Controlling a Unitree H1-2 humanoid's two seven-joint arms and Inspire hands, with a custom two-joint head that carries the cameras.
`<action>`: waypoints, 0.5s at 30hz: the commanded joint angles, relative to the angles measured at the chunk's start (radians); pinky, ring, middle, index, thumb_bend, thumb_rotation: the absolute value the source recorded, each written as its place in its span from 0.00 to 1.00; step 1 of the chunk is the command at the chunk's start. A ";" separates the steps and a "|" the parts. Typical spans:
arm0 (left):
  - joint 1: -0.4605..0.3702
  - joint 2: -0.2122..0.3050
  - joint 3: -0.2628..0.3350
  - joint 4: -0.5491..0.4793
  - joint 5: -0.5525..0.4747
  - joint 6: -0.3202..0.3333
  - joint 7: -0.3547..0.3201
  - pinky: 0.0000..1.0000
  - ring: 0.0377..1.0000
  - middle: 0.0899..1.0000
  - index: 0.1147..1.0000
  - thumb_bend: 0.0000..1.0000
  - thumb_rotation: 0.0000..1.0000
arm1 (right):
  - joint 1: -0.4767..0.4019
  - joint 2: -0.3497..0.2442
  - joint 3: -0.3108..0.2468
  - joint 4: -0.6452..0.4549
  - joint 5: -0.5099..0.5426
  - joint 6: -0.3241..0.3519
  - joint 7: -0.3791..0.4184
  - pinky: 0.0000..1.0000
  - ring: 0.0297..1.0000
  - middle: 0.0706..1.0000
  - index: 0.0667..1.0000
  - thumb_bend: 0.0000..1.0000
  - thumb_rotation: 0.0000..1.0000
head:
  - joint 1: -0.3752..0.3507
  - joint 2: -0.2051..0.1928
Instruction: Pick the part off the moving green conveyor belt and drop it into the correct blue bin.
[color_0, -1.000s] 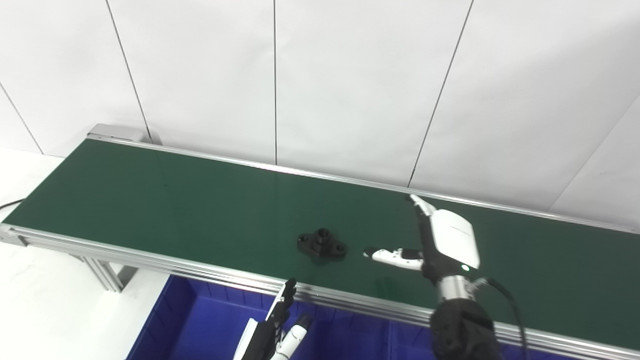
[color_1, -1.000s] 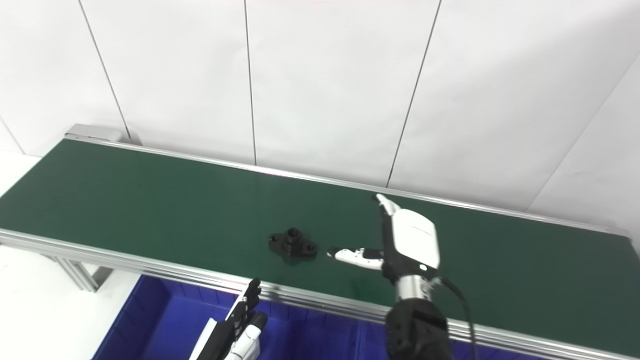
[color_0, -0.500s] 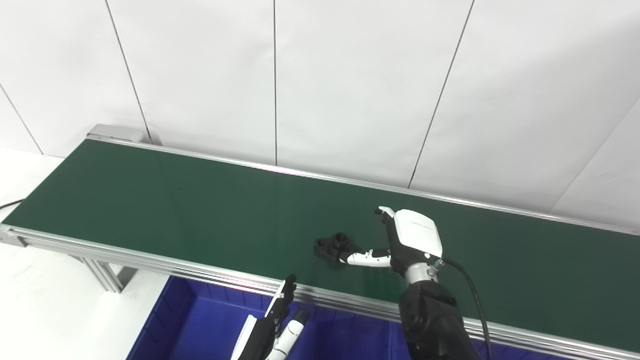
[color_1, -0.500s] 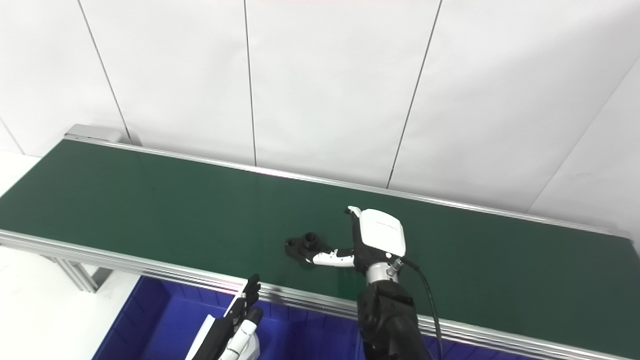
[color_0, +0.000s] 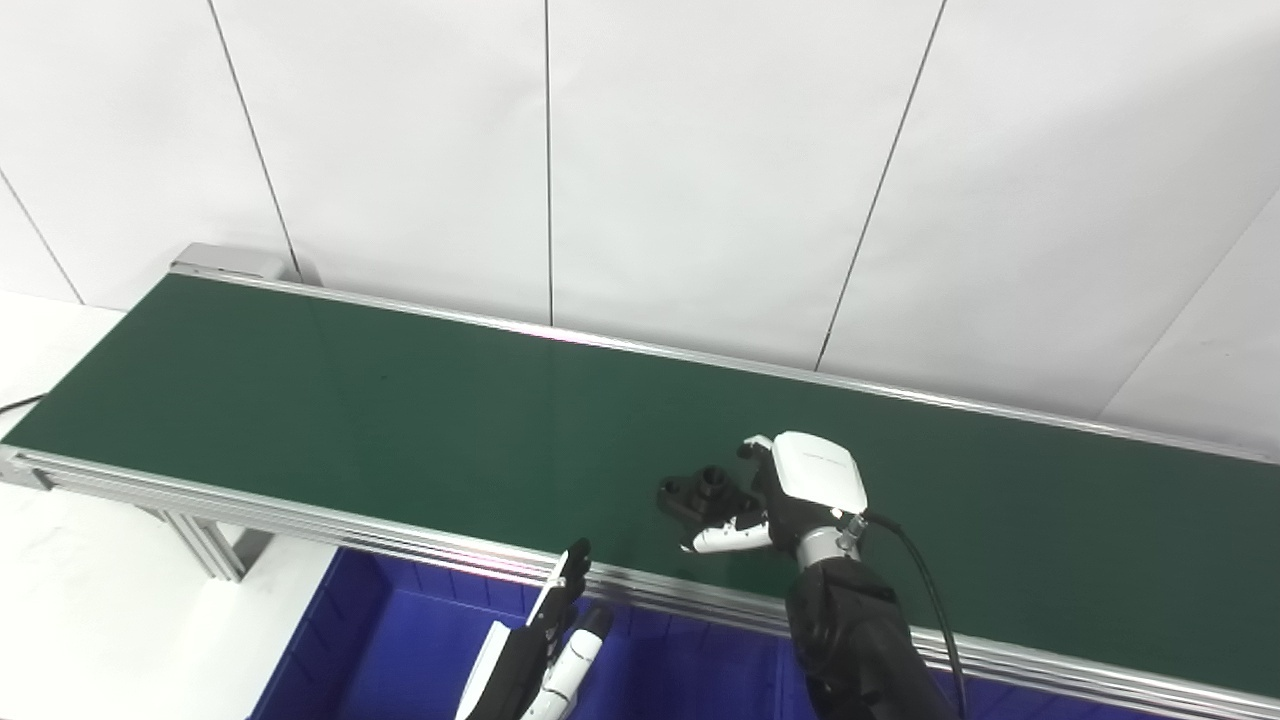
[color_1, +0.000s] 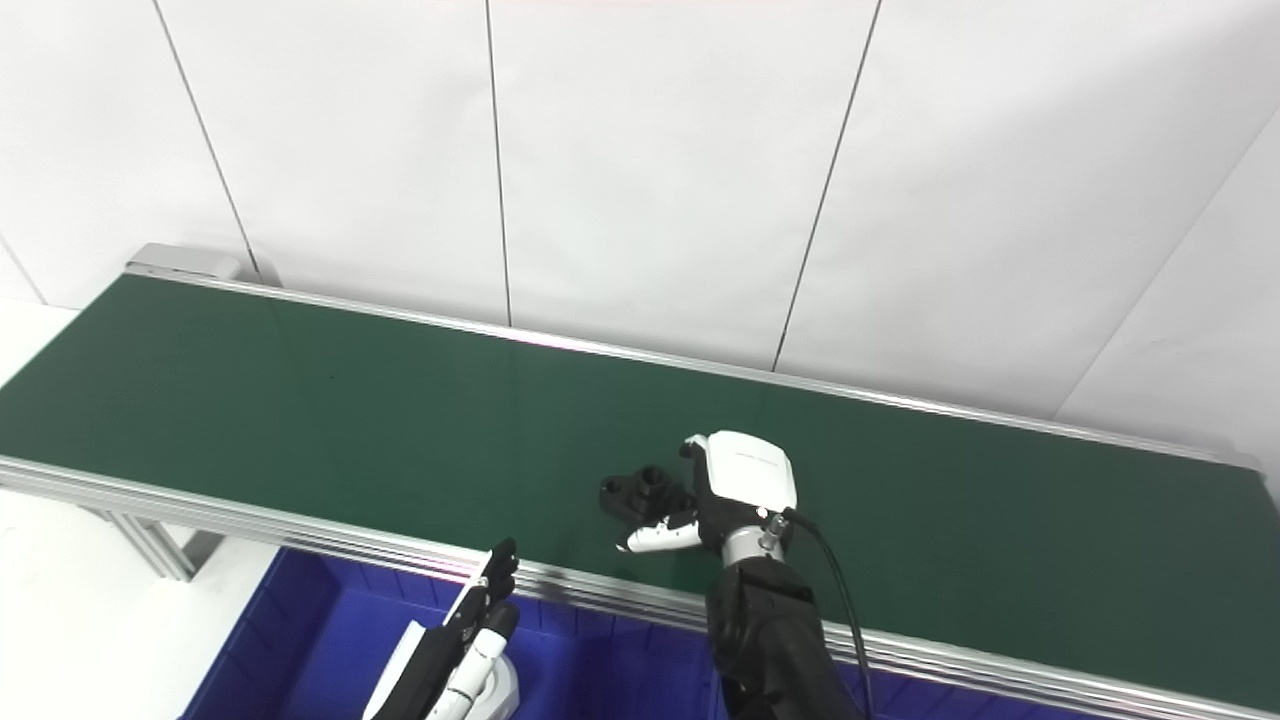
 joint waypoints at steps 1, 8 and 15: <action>0.010 -0.065 -0.048 -0.031 0.010 -0.011 0.010 1.00 1.00 1.00 1.00 0.54 0.94 | -0.008 -0.001 0.001 -0.007 0.016 -0.005 -0.052 0.26 0.31 0.40 0.75 1.00 0.44 | 0.001 -0.001; 0.013 -0.072 -0.053 -0.034 0.020 -0.004 0.021 1.00 1.00 1.00 1.00 0.52 0.94 | 0.006 -0.011 0.019 0.033 0.047 -0.018 -0.123 0.15 0.18 0.25 0.52 0.67 0.24 | 0.006 0.003; 0.015 -0.075 -0.056 -0.025 0.016 -0.012 0.023 1.00 1.00 1.00 1.00 0.51 0.95 | 0.016 -0.037 0.068 0.065 0.026 -0.008 -0.225 0.11 0.14 0.19 0.45 0.52 0.17 | 0.014 0.001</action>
